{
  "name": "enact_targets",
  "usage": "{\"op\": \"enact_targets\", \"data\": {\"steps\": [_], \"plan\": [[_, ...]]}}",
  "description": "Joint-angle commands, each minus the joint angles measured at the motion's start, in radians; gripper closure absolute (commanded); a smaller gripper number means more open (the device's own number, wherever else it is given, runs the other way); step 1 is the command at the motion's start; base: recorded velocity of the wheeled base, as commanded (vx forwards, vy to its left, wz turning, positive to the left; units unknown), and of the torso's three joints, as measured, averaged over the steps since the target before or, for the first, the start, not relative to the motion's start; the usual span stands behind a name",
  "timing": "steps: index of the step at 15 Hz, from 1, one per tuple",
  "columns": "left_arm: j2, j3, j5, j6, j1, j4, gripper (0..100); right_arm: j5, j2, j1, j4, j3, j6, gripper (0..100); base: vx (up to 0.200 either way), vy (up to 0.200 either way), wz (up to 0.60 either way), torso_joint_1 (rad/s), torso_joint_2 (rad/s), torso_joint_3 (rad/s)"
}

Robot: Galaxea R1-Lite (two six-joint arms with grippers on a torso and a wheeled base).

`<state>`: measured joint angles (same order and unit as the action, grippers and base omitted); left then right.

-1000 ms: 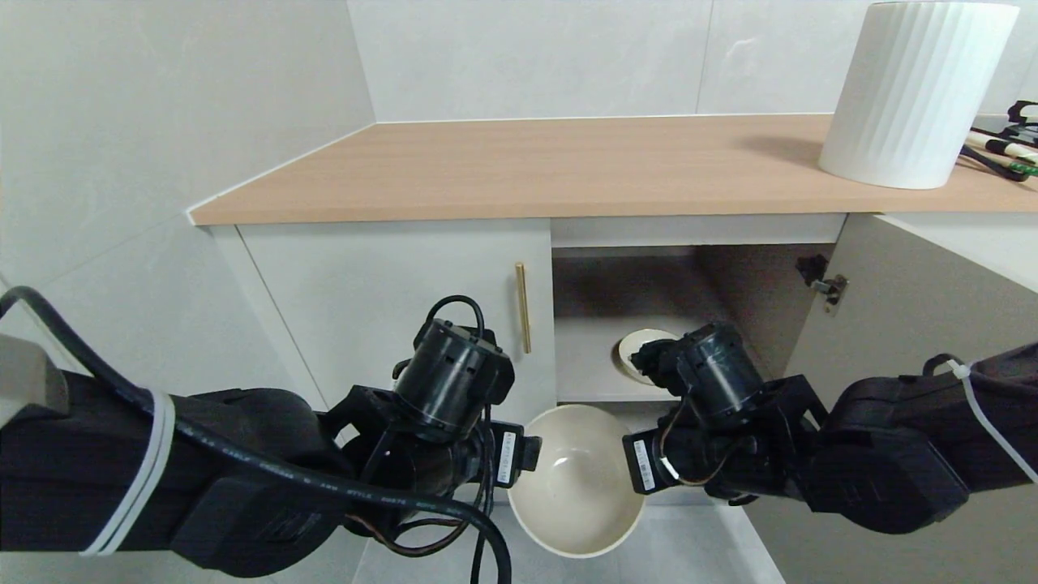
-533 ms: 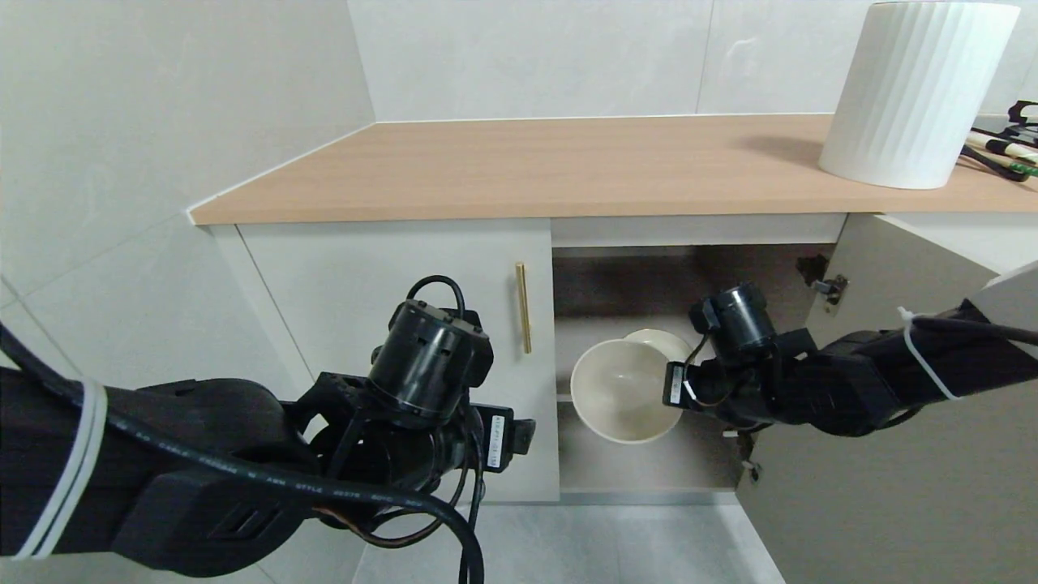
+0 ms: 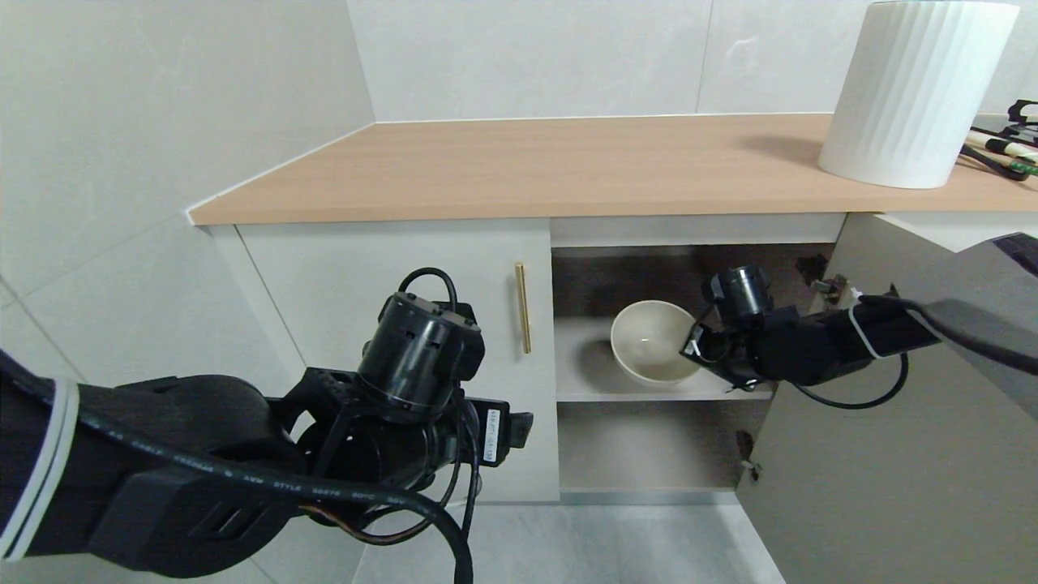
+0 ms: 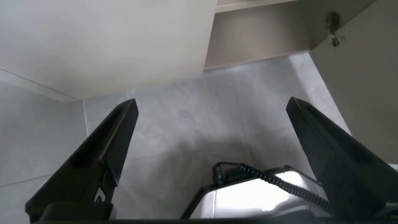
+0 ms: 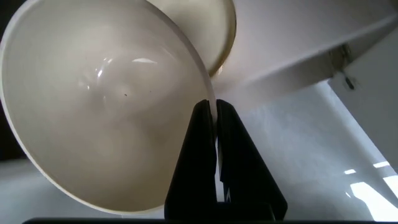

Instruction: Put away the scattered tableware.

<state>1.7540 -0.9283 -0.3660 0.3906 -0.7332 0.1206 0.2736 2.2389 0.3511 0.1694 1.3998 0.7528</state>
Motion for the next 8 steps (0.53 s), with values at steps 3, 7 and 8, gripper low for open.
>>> {"op": "enact_targets", "data": {"steps": [3,7,8], "plan": [[0.005,0.0,0.001,0.005,0.0,0.005,0,0.002,0.137,-0.032,-0.001,0.142,0.011,100,0.0,0.0,0.0,0.0,0.0,0.0],[0.01,0.002,0.001,0.005,0.001,0.025,0,0.002,0.186,-0.038,-0.001,0.205,0.013,100,0.0,0.0,0.0,0.0,0.0,0.0],[0.01,0.002,0.001,0.005,0.001,0.025,0,0.01,0.2,-0.043,-0.001,0.225,0.016,100,0.0,0.0,0.0,0.0,0.0,0.0]]}}
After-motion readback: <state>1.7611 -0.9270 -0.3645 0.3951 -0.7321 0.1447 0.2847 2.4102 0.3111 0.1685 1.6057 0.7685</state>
